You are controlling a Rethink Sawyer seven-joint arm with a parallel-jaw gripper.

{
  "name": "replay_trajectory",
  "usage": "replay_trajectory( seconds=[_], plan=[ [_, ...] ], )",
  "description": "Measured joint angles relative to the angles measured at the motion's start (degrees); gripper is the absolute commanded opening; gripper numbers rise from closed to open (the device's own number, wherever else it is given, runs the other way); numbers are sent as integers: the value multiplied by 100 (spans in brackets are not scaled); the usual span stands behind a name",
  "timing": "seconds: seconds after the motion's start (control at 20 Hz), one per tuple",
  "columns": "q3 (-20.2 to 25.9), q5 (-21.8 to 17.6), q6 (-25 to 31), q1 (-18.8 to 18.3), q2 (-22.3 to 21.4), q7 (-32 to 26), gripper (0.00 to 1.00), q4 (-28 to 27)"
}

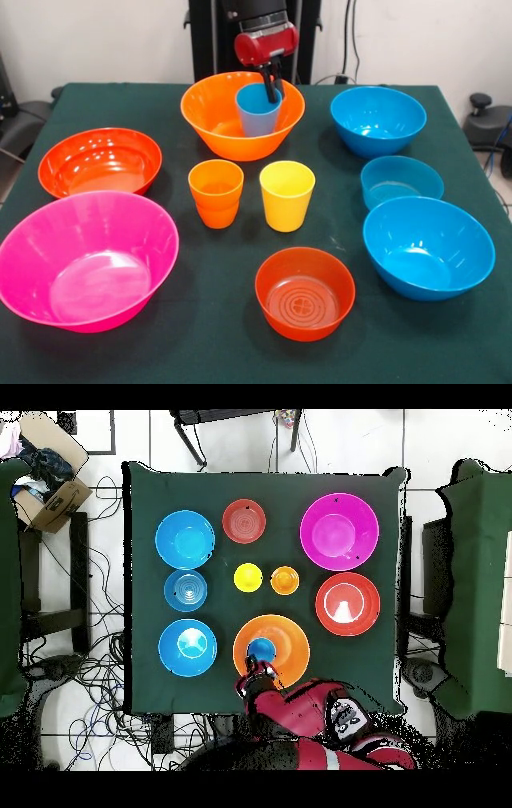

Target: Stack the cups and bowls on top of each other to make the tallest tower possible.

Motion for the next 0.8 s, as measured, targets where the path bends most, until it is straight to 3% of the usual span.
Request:
replay_trajectory(
  seconds=[0.8],
  plan=[
    [-208,1,-1,35,26,0,0,-52]
  ],
)
